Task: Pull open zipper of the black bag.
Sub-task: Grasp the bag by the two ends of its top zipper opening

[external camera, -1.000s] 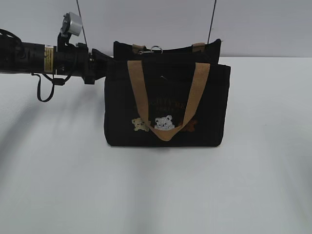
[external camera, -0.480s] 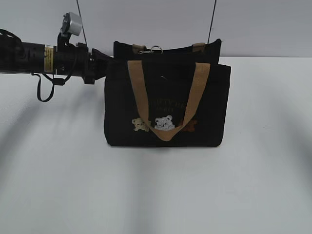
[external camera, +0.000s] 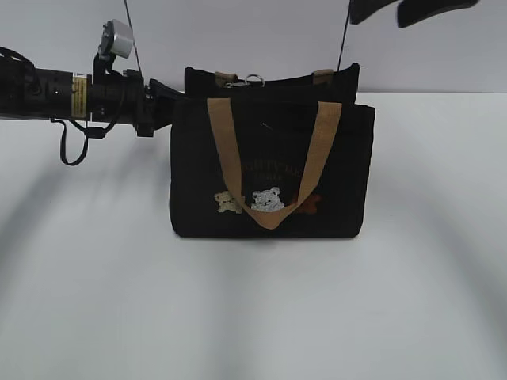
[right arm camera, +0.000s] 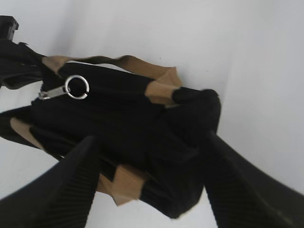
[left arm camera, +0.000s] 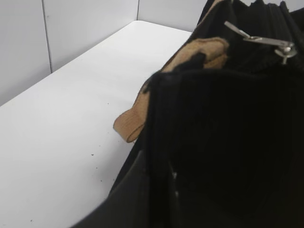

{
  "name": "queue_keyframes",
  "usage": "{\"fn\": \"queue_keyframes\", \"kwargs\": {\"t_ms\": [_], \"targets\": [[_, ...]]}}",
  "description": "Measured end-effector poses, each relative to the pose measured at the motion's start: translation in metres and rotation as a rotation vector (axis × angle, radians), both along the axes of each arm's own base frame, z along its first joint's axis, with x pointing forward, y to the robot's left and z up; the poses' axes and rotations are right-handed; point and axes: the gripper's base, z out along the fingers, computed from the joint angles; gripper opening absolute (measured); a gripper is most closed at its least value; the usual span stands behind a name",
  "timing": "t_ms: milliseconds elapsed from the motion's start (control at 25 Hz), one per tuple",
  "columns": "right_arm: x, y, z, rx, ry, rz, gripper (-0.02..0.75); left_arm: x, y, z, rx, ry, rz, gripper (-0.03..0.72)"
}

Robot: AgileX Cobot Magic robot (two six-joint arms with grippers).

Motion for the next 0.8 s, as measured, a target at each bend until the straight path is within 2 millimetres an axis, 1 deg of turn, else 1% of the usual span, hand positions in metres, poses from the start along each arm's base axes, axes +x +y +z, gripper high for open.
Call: {"fn": "queue_keyframes", "kwargs": {"t_ms": [80,200,320,400,480,560,800], "targets": [[0.016,0.020,-0.010,0.012,0.025,0.015,0.504,0.000,0.000,0.000,0.000,0.000,0.000,0.015],[0.032,0.049,-0.024,0.021,0.050,0.047,0.504,0.000,0.000,0.000,0.000,0.000,0.000,0.015],[0.044,0.073,-0.038,0.023,0.068,0.078,0.504,0.000,0.000,0.000,0.000,0.000,0.000,0.015],[0.051,0.086,-0.046,0.027,0.080,0.087,0.504,0.000,0.000,0.000,0.000,0.000,0.000,0.015],[0.056,0.095,-0.054,0.031,0.092,0.090,0.504,0.000,0.000,0.000,0.000,0.000,0.000,0.015],[0.059,0.100,-0.060,0.040,0.106,0.087,0.504,0.000,0.000,0.000,0.000,0.000,0.000,0.015],[0.064,0.109,-0.077,0.042,0.141,0.084,0.504,0.000,0.000,0.000,0.000,0.000,0.000,0.015]]}}
